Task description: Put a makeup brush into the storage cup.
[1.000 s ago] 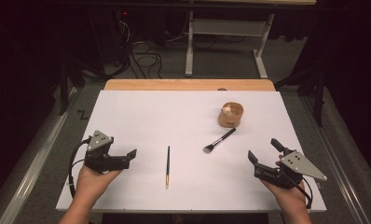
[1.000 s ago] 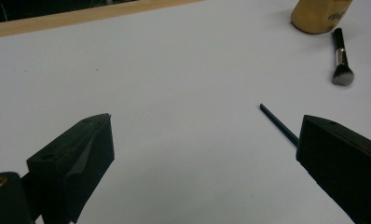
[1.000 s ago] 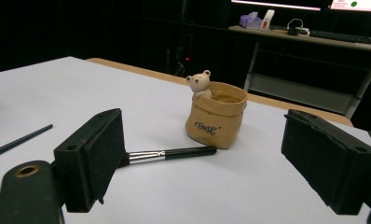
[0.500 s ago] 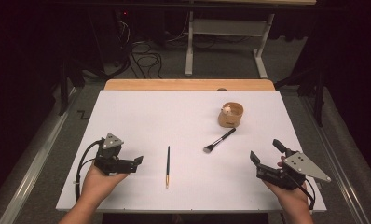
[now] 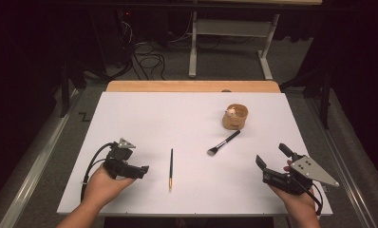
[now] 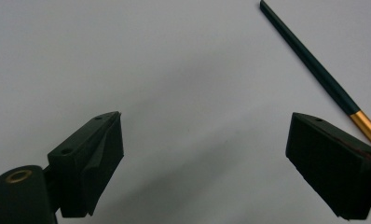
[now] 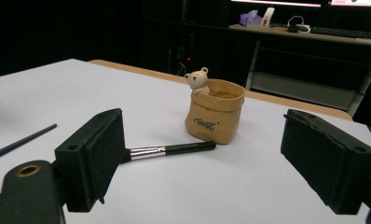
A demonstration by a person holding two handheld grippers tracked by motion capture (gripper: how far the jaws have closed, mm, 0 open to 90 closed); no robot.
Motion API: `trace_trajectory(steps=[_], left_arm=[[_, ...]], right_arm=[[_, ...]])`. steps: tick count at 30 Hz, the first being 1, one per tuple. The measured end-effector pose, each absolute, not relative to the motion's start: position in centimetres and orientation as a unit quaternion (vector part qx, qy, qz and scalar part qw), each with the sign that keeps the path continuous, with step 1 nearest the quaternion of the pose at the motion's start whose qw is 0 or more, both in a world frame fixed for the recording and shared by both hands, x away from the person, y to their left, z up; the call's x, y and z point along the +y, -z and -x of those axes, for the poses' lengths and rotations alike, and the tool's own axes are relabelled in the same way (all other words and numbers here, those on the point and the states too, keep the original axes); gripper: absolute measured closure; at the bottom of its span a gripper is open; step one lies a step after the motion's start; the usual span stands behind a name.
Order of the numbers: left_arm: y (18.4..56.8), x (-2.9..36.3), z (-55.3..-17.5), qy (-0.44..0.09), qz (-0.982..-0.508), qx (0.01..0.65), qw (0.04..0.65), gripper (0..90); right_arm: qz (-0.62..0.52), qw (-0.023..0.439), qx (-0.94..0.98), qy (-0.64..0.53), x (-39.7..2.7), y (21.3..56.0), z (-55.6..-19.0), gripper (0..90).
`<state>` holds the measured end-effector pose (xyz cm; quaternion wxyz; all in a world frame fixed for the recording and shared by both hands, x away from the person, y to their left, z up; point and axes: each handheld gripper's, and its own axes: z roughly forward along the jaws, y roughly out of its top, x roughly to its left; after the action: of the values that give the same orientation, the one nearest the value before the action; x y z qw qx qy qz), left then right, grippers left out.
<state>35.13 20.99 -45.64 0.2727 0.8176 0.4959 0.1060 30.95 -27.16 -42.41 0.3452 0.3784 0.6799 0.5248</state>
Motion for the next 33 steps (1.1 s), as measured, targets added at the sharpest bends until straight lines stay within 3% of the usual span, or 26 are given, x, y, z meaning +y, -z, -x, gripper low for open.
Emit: trace_trajectory(steps=[17, 26, 33], left_arm=[[44.9, 19.0, -36.7, -0.048, -0.837, 0.509, 0.196, 16.1], [44.5, 19.1, -38.0, -0.019, -0.824, 0.543, 0.164, 17.7], [44.6, 18.7, -38.6, 0.005, -0.813, 0.557, 0.170, 19.2]], right_arm=[[-0.385, 0.342, 0.675, -0.529, -27.6, 42.3, -30.7, 14.6], [-0.385, 0.343, 0.674, -0.529, -27.7, 42.3, -30.7, 14.7], [-0.386, 0.342, 0.674, -0.529, -27.8, 42.3, -30.7, 14.7]])
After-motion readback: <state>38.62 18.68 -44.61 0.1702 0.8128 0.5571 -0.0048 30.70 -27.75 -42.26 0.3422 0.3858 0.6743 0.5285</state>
